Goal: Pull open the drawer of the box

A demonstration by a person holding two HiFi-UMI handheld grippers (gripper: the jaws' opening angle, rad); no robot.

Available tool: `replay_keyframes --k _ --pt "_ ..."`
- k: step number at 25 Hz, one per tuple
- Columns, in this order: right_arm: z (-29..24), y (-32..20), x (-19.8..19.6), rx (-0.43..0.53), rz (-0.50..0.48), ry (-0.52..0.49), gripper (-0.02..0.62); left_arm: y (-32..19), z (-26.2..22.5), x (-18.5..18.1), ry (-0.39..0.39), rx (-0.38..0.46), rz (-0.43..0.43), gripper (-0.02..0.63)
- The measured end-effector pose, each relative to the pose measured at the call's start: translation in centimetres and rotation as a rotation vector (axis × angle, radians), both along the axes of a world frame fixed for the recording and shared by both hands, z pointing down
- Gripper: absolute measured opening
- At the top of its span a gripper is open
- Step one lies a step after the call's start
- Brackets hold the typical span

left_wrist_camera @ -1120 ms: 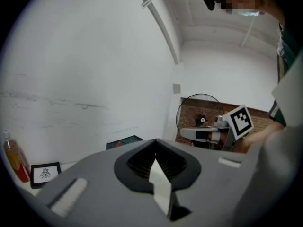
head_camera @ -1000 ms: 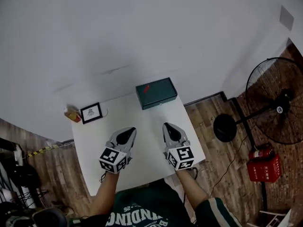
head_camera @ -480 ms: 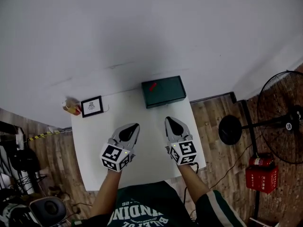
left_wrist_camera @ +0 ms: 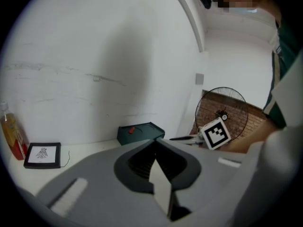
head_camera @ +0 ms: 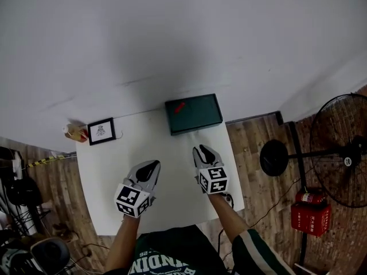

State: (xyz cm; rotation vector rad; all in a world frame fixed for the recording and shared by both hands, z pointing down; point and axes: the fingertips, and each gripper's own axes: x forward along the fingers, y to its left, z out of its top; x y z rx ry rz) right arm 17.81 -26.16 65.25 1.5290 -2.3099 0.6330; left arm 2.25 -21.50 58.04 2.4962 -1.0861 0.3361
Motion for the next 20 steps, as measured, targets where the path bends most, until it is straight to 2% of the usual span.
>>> replay_keyframes --k 5,10,20 --pt "4.7 -4.3 2.1 -0.086 0.038 0.042 0.081 -0.1 1.2 -0.6 -0.017 -0.031 -0.017 0.052" --pt "8.0 -7.1 2.5 -0.16 0.038 0.075 0.083 0.0 2.0 -2.4 -0.04 -0.056 -0.055 0.052" --pt "9.8 -8.3 2.6 -0.237 0.05 0.064 0.072 -0.3 2.4 -4.3 -0.046 -0.073 -0.099 0.052"
